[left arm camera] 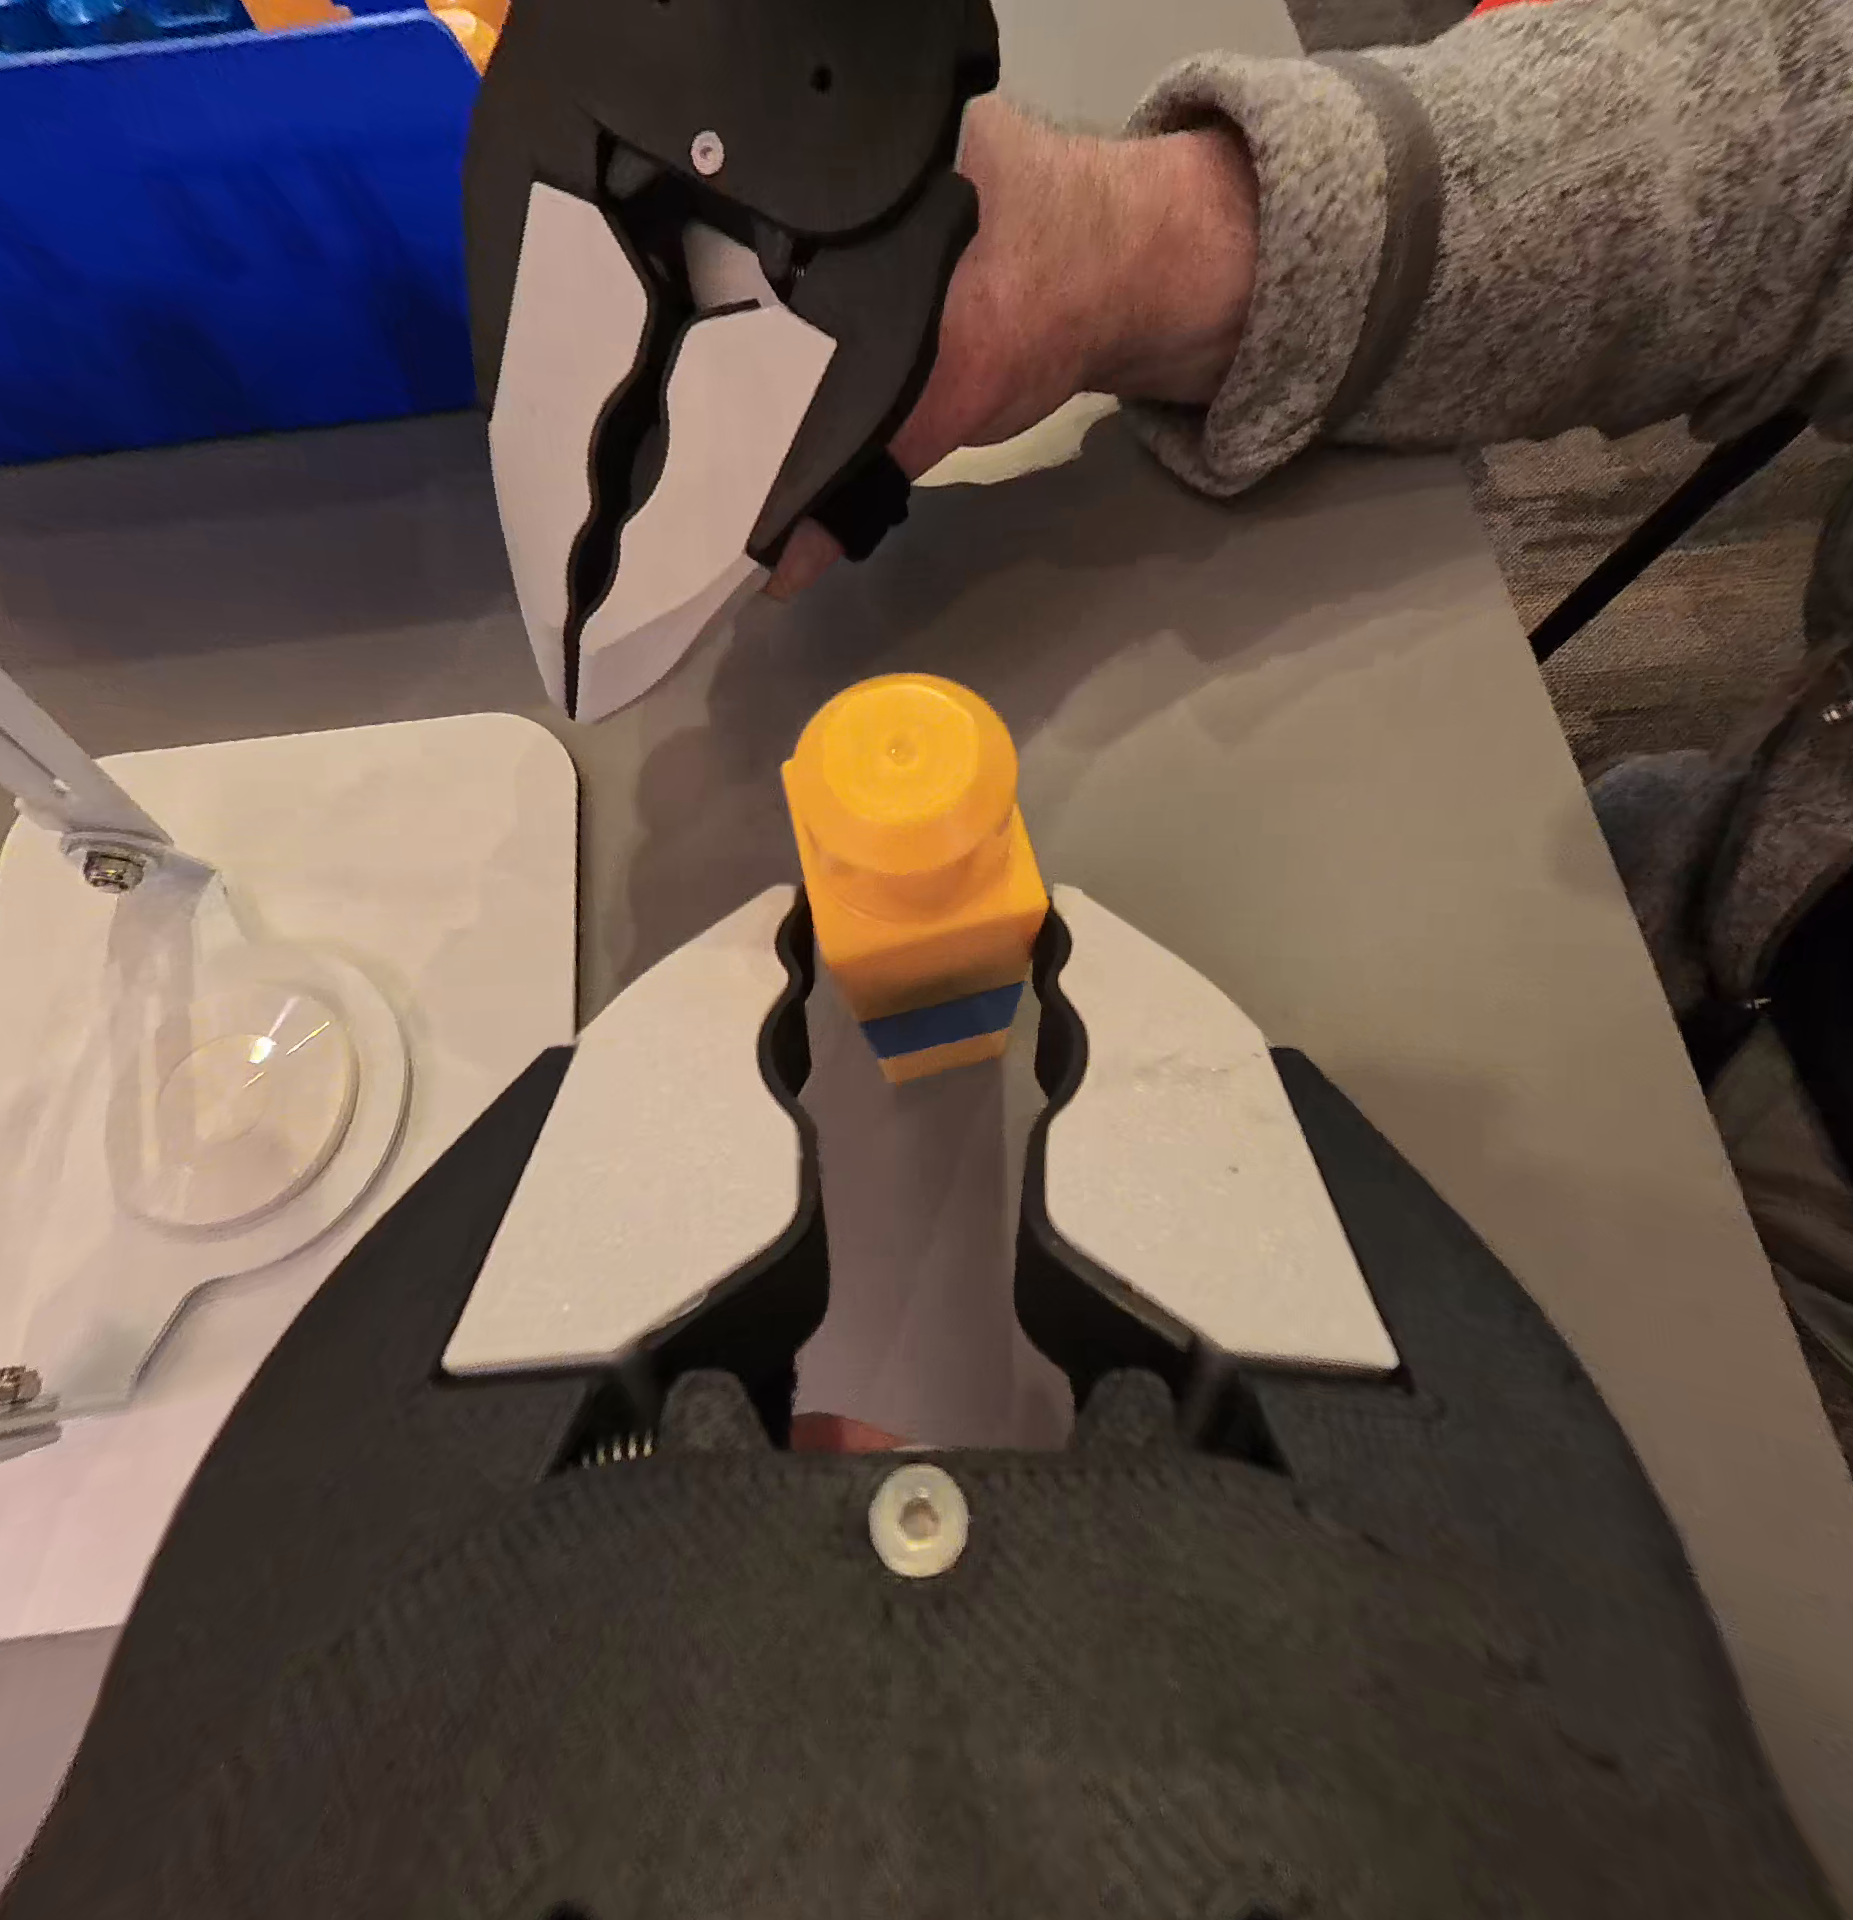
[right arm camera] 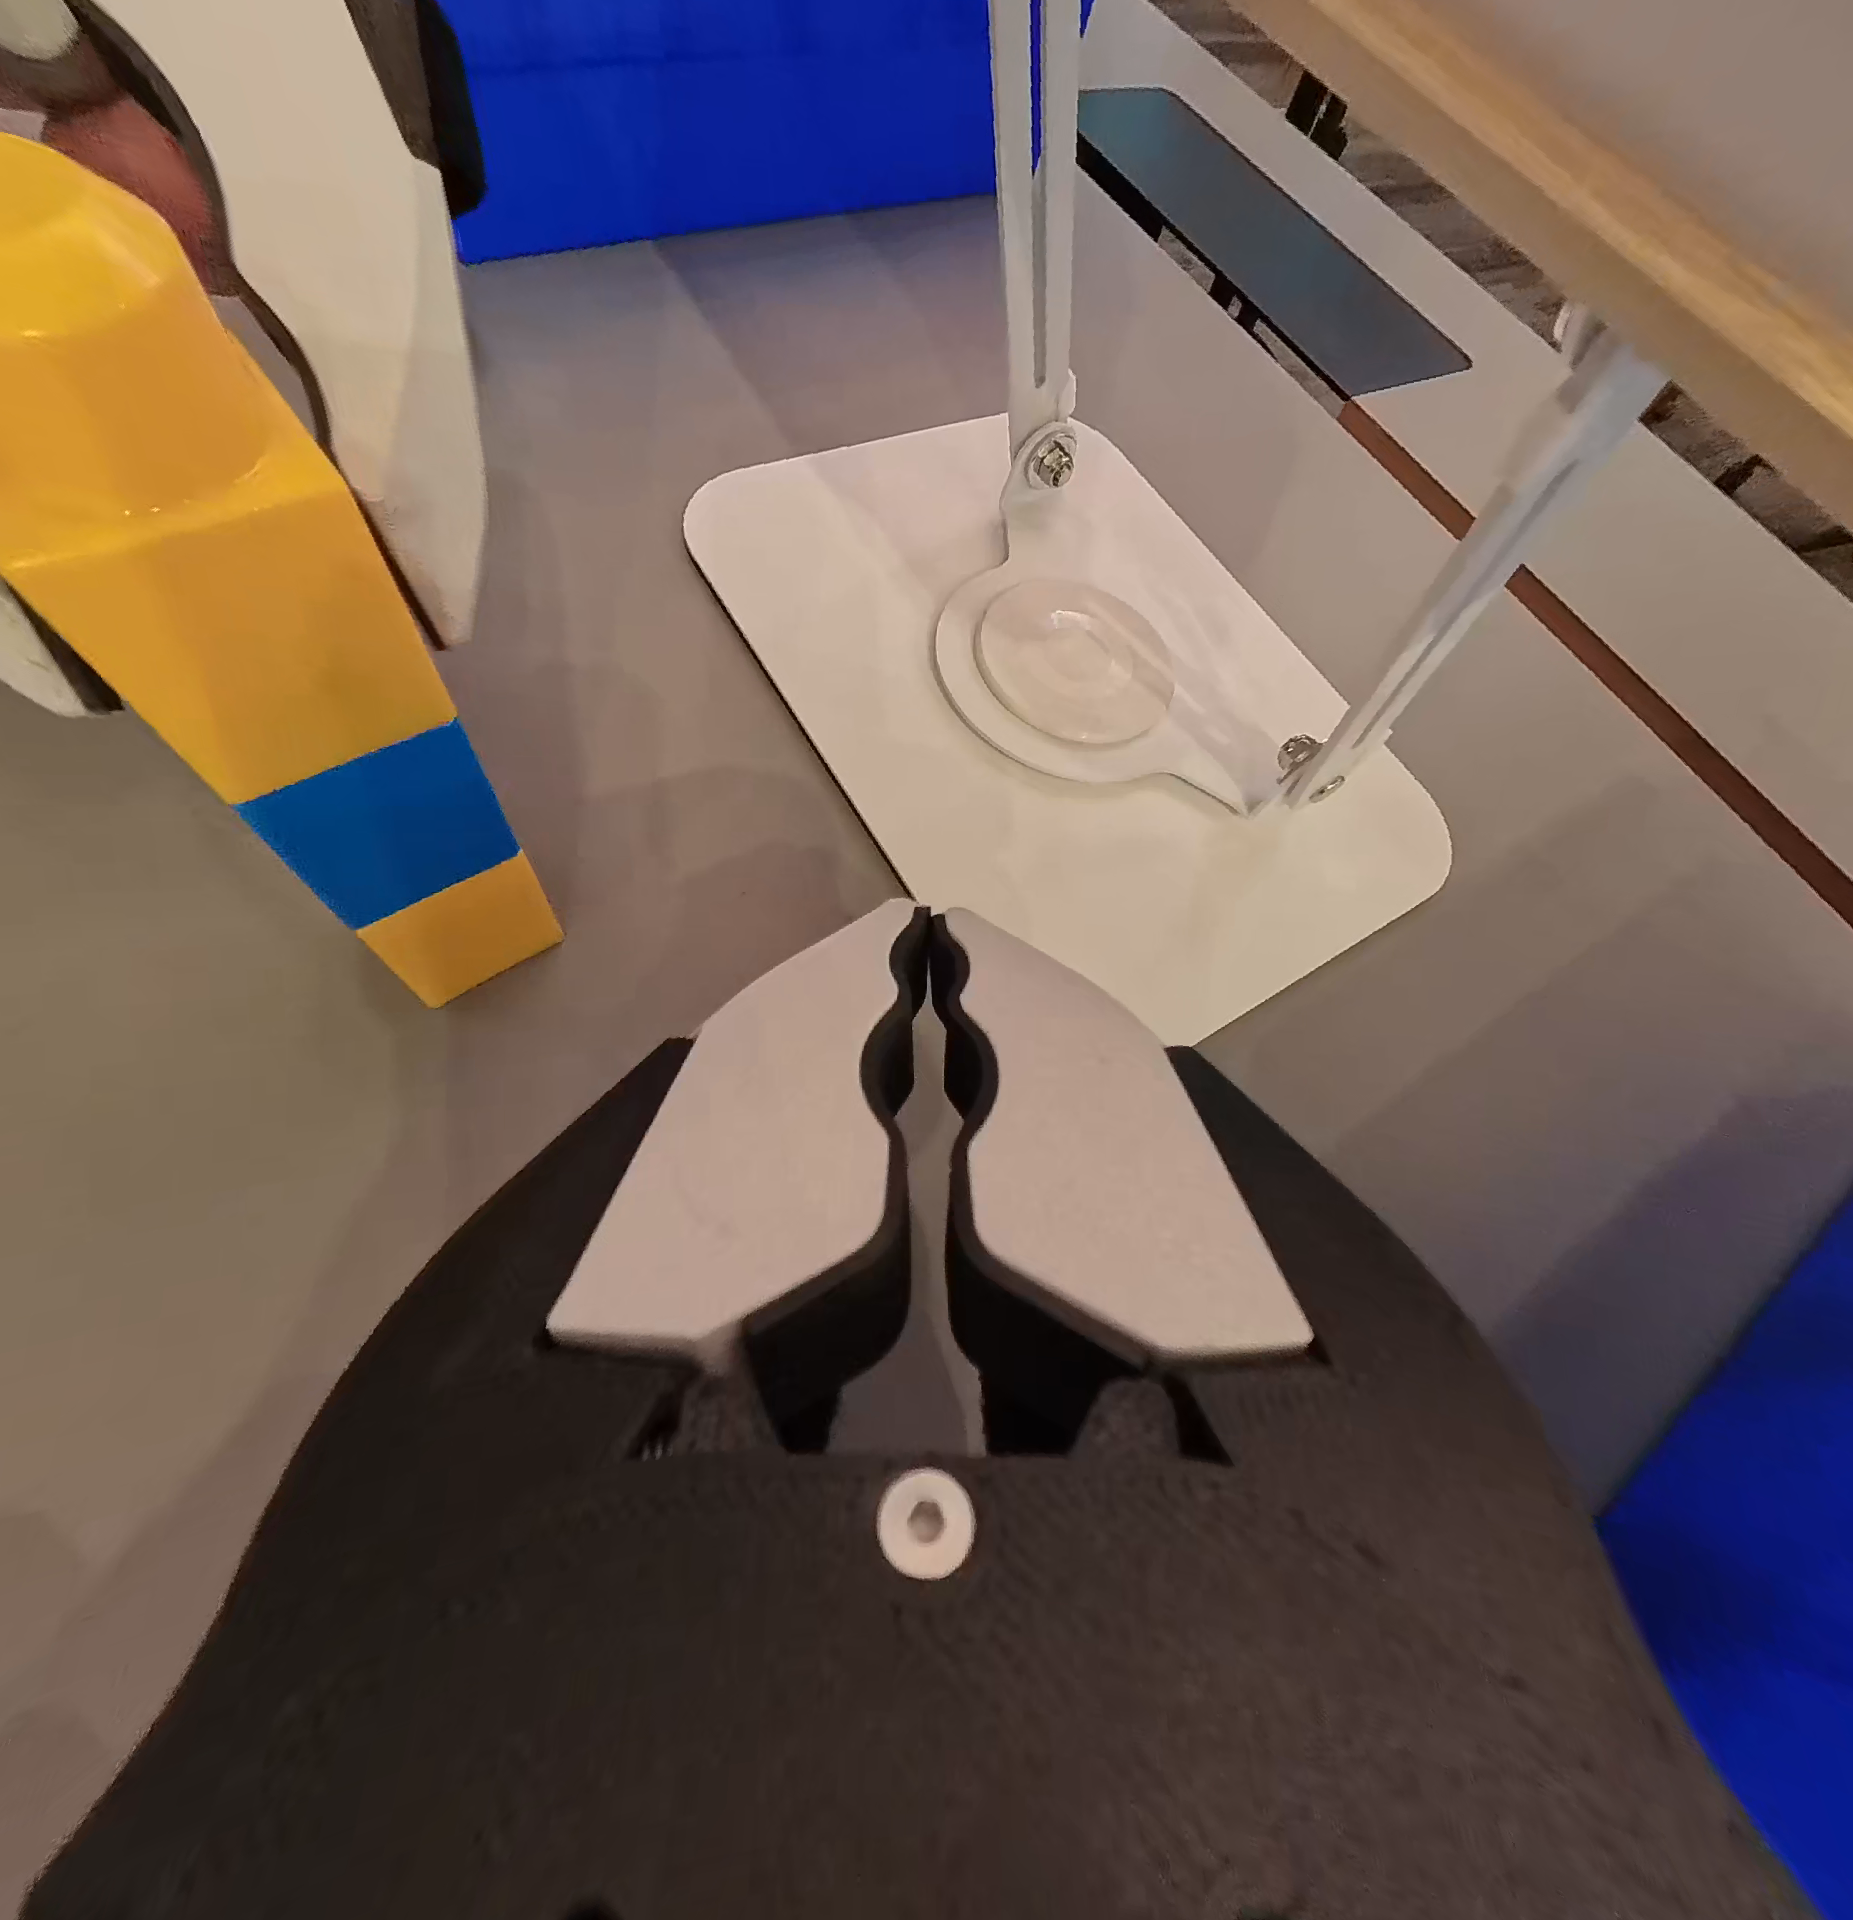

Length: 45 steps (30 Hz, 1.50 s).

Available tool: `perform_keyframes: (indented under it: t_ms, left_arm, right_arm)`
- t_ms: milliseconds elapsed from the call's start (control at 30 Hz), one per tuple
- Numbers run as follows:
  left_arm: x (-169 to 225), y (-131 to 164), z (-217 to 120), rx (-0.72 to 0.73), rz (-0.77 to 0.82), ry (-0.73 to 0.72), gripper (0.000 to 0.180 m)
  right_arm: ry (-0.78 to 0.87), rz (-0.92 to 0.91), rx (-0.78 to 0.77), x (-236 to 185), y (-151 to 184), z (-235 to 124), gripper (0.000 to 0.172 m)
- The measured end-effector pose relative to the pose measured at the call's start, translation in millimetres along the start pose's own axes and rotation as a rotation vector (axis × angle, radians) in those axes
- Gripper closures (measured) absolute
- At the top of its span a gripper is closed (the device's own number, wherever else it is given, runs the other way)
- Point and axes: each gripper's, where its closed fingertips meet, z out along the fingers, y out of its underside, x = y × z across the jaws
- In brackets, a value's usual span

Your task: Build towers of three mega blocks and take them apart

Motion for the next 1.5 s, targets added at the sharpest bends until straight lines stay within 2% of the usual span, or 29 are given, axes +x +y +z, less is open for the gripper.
perform_keyframes:
  t_ms: [300, 367, 433, 533, 567, 633, 733, 800, 900, 1000, 1067, 1100, 1233, 1300, 1500]
  left_arm:
    - [-1, 2, 0, 0.020, -0.032, 0.005, 0.115]
    - [0, 0, -6, 0.057, -0.052, 0.008, 0.115]
    - [-4, 4, -15, 0.070, -0.065, -0.028, 0.115]
    - [-6, 18, -23, 0.077, -0.088, -0.069, 0.116]
    - [-5, 22, -25, 0.088, -0.100, -0.072, 0.117]
    - [-2, 33, -24, 0.095, -0.131, -0.068, 0.118]
    - [-2, 50, -18, 0.061, -0.149, -0.056, 0.119]
    - [-4, 51, -17, 0.066, -0.153, -0.051, 0.119]
    - [-5, 51, -15, 0.074, -0.164, -0.034, 0.119]
    - [-4, 53, -13, 0.068, -0.164, -0.028, 0.119]
    - [-3, 53, -13, 0.071, -0.166, -0.021, 0.119]
    - [-3, 52, -13, 0.076, -0.169, -0.014, 0.119]
    - [-4, 53, -13, 0.083, -0.176, -0.007, 0.116]
    - [-5, 49, -13, 0.111, -0.176, -0.007, 0.113]
    - [-4, 9, -25, 0.355, -0.174, -0.006, 0.081]
  right_arm:
    - [-0.001, 0.004, -0.004, 1, 2, 1, 0.172]
    - [-0.013, 0.005, 0.013, -1, -1, -1, 0.172]
    - [-0.052, -0.003, 0.056, -5, -7, -5, 0.172]
    - [-0.145, -0.059, 0.222, -21, -33, -26, 0.169]
    - [-0.183, -0.064, 0.263, -26, -39, -32, 0.163]
    - [-0.227, -0.038, 0.326, -27, -50, -42, 0.133]
    - [-0.341, -0.074, 0.368, -46, -66, -55, 0.111]
    - [-0.421, -0.142, 0.308, -67, -72, -54, 0.107]
    - [-0.467, -0.211, 0.159, -83, -71, -32, 0.092]
    - [-0.543, -0.280, 0.046, -100, -63, -12, 0.094]
    - [-0.577, -0.294, -0.015, -106, -55, -1, 0.112]
    - [-0.591, -0.294, -0.025, -108, -52, 2, 0.130]
    - [-0.583, -0.231, 0.074, -103, -60, 3, 0.130]
    - [-0.583, -0.182, 0.174, -100, -75, -5, 0.130]
    - [-0.566, -0.018, 0.547, -79, -121, -41, 0.130]
